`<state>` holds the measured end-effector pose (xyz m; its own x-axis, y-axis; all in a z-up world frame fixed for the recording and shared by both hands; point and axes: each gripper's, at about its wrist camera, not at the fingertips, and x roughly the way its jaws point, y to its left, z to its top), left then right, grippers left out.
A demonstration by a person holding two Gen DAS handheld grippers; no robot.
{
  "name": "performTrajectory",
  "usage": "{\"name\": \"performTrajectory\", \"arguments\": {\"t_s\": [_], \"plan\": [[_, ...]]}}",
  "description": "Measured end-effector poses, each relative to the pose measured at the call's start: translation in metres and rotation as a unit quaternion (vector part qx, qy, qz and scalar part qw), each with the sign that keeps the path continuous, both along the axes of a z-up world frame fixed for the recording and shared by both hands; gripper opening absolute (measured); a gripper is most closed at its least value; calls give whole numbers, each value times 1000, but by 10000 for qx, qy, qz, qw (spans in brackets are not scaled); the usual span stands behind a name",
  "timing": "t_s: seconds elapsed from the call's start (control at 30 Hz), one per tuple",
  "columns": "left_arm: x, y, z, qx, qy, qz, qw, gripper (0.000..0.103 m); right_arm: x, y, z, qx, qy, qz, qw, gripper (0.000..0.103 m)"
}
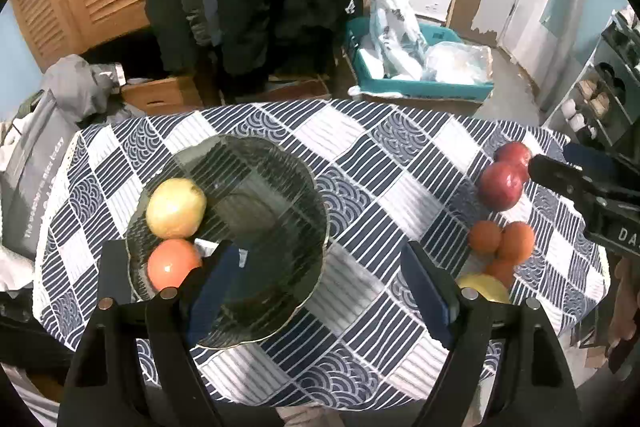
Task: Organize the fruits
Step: 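Move both tools away from the bowl toward the remaining fruit, then grasp the yellow-green pear with the left tool while the right tool grasps a red apple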
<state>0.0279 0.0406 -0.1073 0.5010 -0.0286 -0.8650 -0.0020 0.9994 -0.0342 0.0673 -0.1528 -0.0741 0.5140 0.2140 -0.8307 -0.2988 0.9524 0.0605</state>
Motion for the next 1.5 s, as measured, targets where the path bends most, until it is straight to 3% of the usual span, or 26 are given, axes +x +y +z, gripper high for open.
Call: {"name": "performTrajectory", "arguments": {"t_s": [0.23, 0.5, 0.83, 1.23, 1.5], "plan": [[8, -22, 0, 30, 4, -118, 9999, 84, -4, -31, 3, 55, -18, -261, 9996, 80], [22, -43, -12, 200, 15, -279, 9994, 84, 6, -71, -14, -19, 220, -680, 9974, 80], [49, -55, -40, 259, 267, -258, 9990, 84, 34, -107, -59, 4, 725, -1125, 9910, 80], [76, -58, -75, 287, 556, -228, 9978, 84, 62, -101, -125, -125, 1328, -1056, 9854, 80], [83, -60, -93, 377, 661, -267, 9967, 85, 76, -109, -142, 176, 1527, -1135, 9816, 80]]}}
